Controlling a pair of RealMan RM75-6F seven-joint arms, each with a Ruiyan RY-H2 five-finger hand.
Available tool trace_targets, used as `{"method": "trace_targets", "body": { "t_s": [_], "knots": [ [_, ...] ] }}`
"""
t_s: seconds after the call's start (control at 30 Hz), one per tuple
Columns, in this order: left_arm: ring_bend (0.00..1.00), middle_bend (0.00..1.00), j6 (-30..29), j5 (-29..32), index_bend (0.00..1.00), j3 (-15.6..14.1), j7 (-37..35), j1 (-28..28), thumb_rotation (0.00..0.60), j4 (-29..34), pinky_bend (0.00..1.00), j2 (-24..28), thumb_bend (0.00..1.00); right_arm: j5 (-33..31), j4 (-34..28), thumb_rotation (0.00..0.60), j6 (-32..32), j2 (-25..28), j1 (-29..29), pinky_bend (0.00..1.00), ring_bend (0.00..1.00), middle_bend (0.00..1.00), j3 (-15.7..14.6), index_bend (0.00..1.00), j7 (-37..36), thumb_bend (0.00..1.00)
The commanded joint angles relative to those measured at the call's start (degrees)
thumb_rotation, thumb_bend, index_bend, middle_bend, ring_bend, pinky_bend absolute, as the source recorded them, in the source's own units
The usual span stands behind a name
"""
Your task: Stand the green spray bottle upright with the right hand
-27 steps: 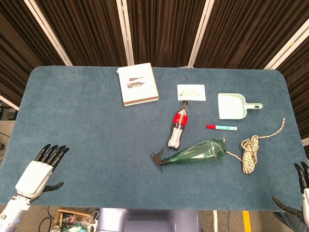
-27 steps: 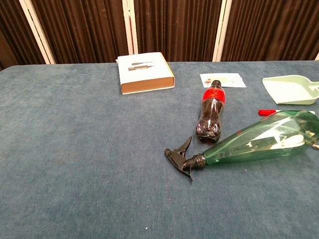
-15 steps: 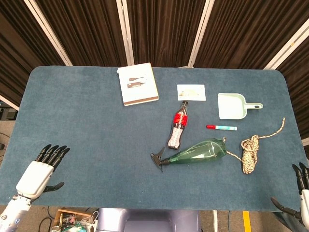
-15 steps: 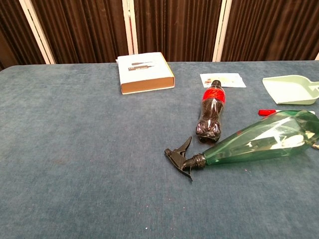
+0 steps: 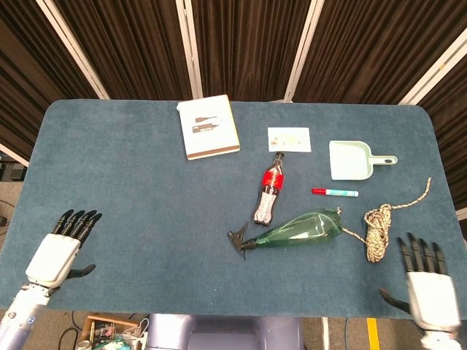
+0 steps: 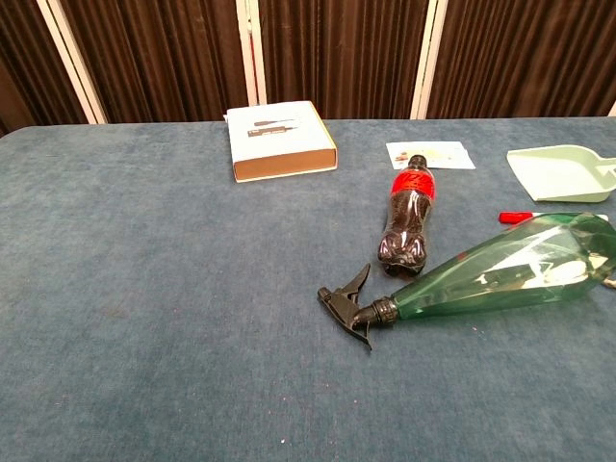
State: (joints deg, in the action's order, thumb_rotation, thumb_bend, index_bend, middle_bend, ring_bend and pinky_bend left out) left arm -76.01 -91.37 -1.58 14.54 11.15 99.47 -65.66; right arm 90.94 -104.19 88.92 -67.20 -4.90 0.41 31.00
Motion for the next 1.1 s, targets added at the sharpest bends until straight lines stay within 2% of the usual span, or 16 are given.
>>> {"method": "trace_targets", "body": {
  "t_s": [0.03, 0.2, 0.33, 0.5, 0.6, 0.7, 0.77, 1.1],
  "knots": [
    [0.04, 0.05, -0.2, -0.32, 0.04, 0.05, 0.34, 0.12, 0.6, -0.46, 0.0, -0.55, 0.03, 2.44, -5.09, 0.6, -3.14, -5.42, 2.35, 0.0, 0.0, 0.0, -0.32, 0.0, 13.71, 0.17],
    [0.04, 0.05, -0.19, 0.62, 0.03, 0.53, 1.21, 0.21, 0.6, -1.4, 0.0, -1.26, 0.03, 4.53, -8.36, 0.6, -5.03, -9.05, 3.4, 0.0, 0.0, 0.0, -0.53, 0.0, 27.16, 0.17],
    [0.04, 0.05, 0.7, 1.7, 0.03, 1.04, 0.25, 0.79, 0.6, -2.38, 0.0, -1.83, 0.04, 4.23, -9.55, 0.6, -9.75, -14.29, 5.1, 0.0, 0.0, 0.0, -0.99, 0.0, 39.79, 0.17],
    [0.04, 0.07, -4.67, -0.95, 0.06, 2.37, 0.8, -0.06, 0.6, -5.15, 0.0, -2.96, 0.05, 5.02, -7.88, 0.6, -14.36, -20.38, 8.31, 0.0, 0.0, 0.0, 0.43, 0.04, 49.89, 0.18],
    [0.04, 0.06, -5.51, -1.36, 0.06, 2.31, -0.29, -0.26, 0.6, -6.07, 0.0, -3.91, 0.05, 3.56, -7.59, 0.6, -16.21, -23.97, 9.58, 0.0, 0.0, 0.0, 1.13, 0.1, 50.64, 0.18],
    [0.04, 0.07, -4.54, 0.01, 0.06, 2.68, -0.54, 0.08, 0.6, -6.55, 0.0, -3.75, 0.05, 3.47, -6.69, 0.6, -17.92, -25.58, 11.36, 0.0, 0.0, 0.0, 2.09, 0.17, 53.01, 0.18],
    [0.04, 0.07, -3.91, 1.14, 0.06, 2.94, -0.11, 0.2, 0.6, -6.7, 0.0, -3.68, 0.05, 3.2, -5.87, 0.6, -18.97, -26.3, 12.44, 0.0, 0.0, 0.0, 2.51, 0.2, 51.8, 0.18],
    [0.04, 0.06, -1.74, 4.88, 0.06, 3.64, 1.01, 0.77, 0.6, -5.86, 0.0, -3.47, 0.05, -3.02, -0.4, 0.6, -24.53, -28.36, 18.41, 0.0, 0.0, 0.0, 7.15, 0.22, 50.67, 0.18]
  ]
}}
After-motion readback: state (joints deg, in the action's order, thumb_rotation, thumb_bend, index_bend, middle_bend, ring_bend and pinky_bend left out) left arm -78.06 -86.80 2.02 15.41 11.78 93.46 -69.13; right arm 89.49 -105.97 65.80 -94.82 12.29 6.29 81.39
